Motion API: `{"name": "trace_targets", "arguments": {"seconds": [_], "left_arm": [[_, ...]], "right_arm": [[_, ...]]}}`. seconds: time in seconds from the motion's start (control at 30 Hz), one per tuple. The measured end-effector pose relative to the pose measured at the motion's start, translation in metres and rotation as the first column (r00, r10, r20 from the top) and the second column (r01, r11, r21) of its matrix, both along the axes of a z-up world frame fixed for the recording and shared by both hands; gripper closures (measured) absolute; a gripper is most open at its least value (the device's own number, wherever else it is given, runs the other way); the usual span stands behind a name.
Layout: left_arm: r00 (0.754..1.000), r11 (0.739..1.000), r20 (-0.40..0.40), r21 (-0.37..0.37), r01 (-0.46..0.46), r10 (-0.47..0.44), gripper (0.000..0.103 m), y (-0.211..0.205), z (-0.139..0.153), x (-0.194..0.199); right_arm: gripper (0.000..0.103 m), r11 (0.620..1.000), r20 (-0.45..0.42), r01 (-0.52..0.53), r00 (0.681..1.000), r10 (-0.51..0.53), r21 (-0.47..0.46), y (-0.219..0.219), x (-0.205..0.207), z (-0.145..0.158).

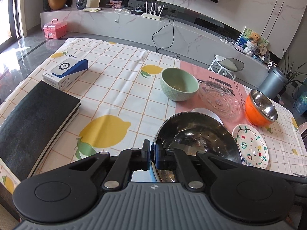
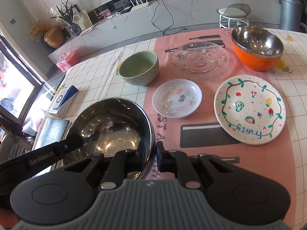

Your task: Organize plates and bowls

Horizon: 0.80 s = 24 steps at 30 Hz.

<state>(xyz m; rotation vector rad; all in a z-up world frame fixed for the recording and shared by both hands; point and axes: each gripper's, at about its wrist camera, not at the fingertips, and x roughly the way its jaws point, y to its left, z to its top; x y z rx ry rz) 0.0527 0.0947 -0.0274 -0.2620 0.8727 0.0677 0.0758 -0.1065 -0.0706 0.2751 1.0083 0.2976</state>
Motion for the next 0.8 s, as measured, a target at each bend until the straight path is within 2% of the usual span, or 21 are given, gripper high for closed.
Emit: {"name": "trace_targets", "arguments": {"seconds": [0.23, 0.47, 0.8], "left_arm": [[0.999, 0.999, -0.025, -0.020, 0.039, -0.039, 0.097, -0.016, -0.007, -0.022], [0.994, 0.997, -0.070, -0.023, 0.078, -0.079, 0.097, -0.031, -0.023, -0.035], [0.995, 0.999, -0.088, -0.014, 0.049, -0.050, 0.098, -0.028, -0.032, -0.037]], "right_arm": [[0.093, 0.997, -0.075, 0.035, 0.997, -0.030, 0.067, -0.030, -0.022, -0.009], [0.093, 0.997, -0.115, 0.062, 0.992, -0.055, 0.053, -0.047, -0.042, -0.020], [0.093, 0.998, -0.142, 0.057, 0.989, -0.050, 0.042, -0.044, -0.045, -0.031]]}}
